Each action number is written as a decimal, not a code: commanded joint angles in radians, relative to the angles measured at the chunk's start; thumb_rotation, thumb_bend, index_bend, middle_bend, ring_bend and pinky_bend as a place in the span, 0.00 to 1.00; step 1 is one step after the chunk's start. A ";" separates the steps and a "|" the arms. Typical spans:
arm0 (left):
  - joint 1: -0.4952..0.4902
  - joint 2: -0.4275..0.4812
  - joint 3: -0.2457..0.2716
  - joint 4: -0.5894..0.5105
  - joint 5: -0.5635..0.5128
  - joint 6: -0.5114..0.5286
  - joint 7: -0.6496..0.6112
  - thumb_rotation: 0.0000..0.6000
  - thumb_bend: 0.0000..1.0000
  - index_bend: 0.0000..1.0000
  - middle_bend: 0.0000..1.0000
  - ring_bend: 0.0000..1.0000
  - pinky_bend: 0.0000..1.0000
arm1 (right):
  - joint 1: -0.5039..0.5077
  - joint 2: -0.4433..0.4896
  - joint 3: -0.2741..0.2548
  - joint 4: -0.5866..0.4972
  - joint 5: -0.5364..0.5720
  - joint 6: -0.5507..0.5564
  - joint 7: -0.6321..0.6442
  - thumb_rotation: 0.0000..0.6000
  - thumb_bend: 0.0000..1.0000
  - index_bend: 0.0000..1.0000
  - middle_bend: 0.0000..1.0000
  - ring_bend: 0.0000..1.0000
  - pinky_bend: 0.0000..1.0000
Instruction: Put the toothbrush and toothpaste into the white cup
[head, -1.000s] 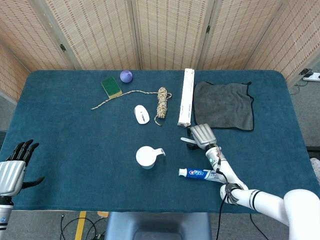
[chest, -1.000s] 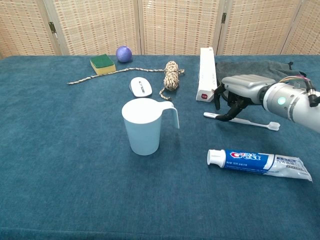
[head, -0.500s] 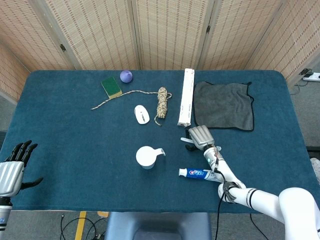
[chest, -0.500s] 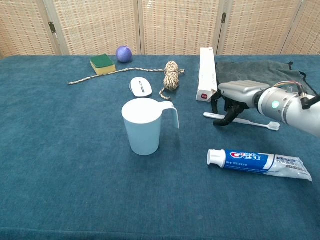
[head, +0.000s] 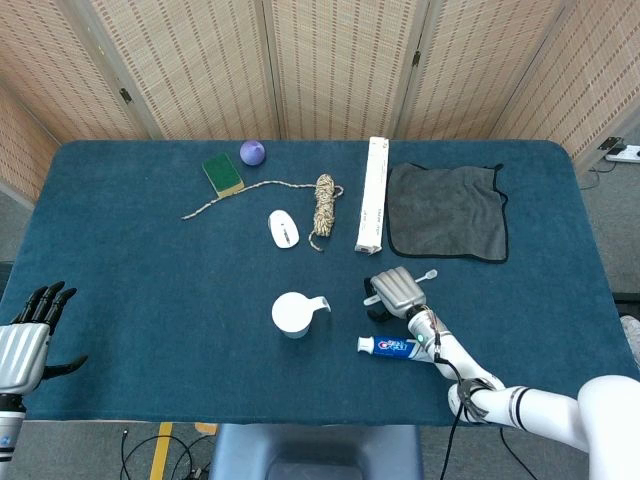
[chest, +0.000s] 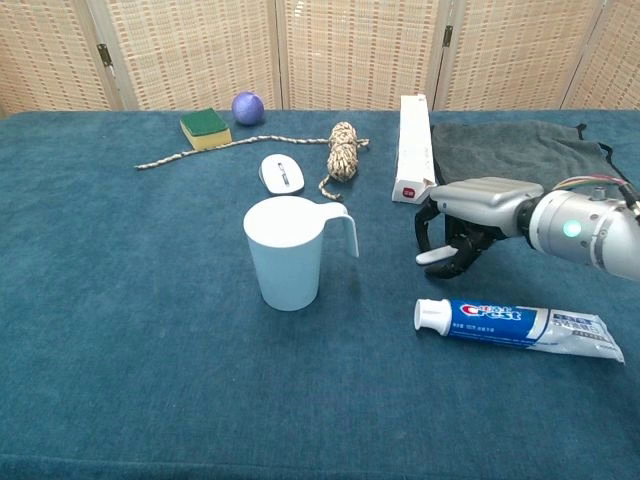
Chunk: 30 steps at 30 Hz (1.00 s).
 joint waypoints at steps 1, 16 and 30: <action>-0.001 -0.001 -0.002 0.000 0.001 -0.001 0.001 1.00 0.12 0.14 0.10 0.10 0.41 | -0.028 0.057 -0.042 -0.070 -0.031 0.025 -0.014 1.00 0.24 0.48 0.97 1.00 1.00; 0.001 -0.002 -0.022 -0.006 0.006 0.012 -0.005 1.00 0.12 0.14 0.10 0.10 0.41 | -0.097 0.200 -0.138 -0.180 -0.025 0.073 -0.070 1.00 0.24 0.48 0.97 1.00 1.00; -0.003 -0.013 -0.025 0.004 0.005 -0.005 0.000 1.00 0.12 0.13 0.10 0.10 0.41 | -0.173 0.355 -0.124 -0.250 -0.013 0.116 0.059 1.00 0.40 0.27 0.95 1.00 1.00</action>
